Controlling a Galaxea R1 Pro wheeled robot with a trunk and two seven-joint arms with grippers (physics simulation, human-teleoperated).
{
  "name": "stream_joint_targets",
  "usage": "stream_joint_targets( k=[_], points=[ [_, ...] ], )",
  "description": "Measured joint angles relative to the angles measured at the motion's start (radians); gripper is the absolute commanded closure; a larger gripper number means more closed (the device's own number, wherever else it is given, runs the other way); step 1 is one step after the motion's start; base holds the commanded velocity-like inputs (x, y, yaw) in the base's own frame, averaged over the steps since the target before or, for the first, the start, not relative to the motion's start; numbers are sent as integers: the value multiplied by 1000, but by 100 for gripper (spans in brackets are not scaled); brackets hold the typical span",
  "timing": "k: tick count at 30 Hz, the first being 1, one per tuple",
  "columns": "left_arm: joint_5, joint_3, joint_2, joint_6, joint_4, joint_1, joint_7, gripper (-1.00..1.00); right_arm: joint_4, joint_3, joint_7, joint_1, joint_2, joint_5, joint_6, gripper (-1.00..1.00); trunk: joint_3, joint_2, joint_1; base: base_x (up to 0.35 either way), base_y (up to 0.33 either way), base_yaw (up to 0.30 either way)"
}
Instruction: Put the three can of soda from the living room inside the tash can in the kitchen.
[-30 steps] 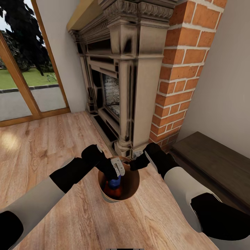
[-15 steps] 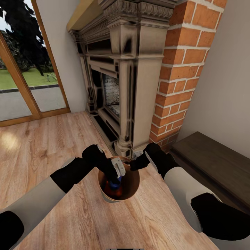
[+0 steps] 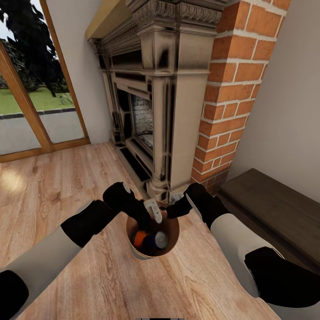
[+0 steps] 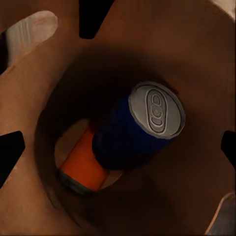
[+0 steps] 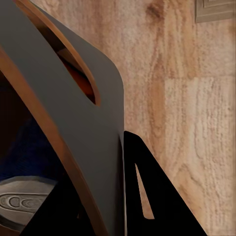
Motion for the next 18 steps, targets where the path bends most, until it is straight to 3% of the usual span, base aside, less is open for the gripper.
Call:
stream_joint_targets(
  k=[2, 4, 5, 7, 9, 10, 11, 12, 13, 14, 15, 17, 18],
  points=[
    [3, 2, 5, 1, -42, 0, -11, -100, 0, 0, 0, 0, 0, 3, -1, 100, 0, 0, 0, 0, 0, 0],
    [4, 11, 36, 3, -96, 1, -47, -100, 0, -1, 0, 0, 0, -2, 0, 100, 0, 0, 0, 0, 0, 0],
    [4, 37, 60, 3, -126, 1, -64, -100, 0, -1, 0, 0, 0, -5, 1, 100, 0, 0, 0, 0, 0, 0],
    [5, 83, 85, 3, -149, 1, -80, -100, 0, -1, 1, 0, 0, -6, 1, 100, 0, 0, 0, 0, 0, 0],
    [5, 179, 108, 1, -170, 15, -95, -100, 0, -1, 0, 0, -1, -3, 1, 100, 0, 0, 0, 0, 0, 0],
    [4, 255, 117, -2, -177, 34, -100, -100, 0, -1, -1, 0, -1, -1, 0, 100, 0, 0, 0, 0, 0, 0],
    [-3, 400, 125, -29, -184, 77, -95, -100, 0, -2, -1, 0, -3, -1, 0, 100, 0, 0, 0, 0, 0, 0],
    [-6, 464, 125, -42, -184, 93, -85, -100, 0, -2, -1, 0, -3, 0, 0, 100, 0, 0, 0, 0, 0, 0],
    [-9, 501, 124, -57, -184, 110, -69, -100, 0, -3, -1, 0, -4, 0, 0, 100, 0, 0, 0, 0, 0, 0],
    [-16, 602, 120, -120, -184, 186, 44, -100, 0, -6, -1, 0, -5, -2, 0, 100, 0, 0, 0, 0, 0, 0],
    [-13, 667, 117, -177, -183, 261, 159, -100, 0, -9, -1, 0, -7, -4, 0, 100, 0, 0, 0, 0, 0, 0],
    [-6, 724, 110, -241, -181, 330, 275, -100, 0, -10, -1, 0, -8, -3, 1, 100, 0, 0, 0, 0, 0, 0],
    [4, 773, 100, -298, -176, 384, 379, -100, 0, -10, -1, 0, -10, -4, 1, 100, 0, 0, 0, 0, 0, 0]
  ],
)
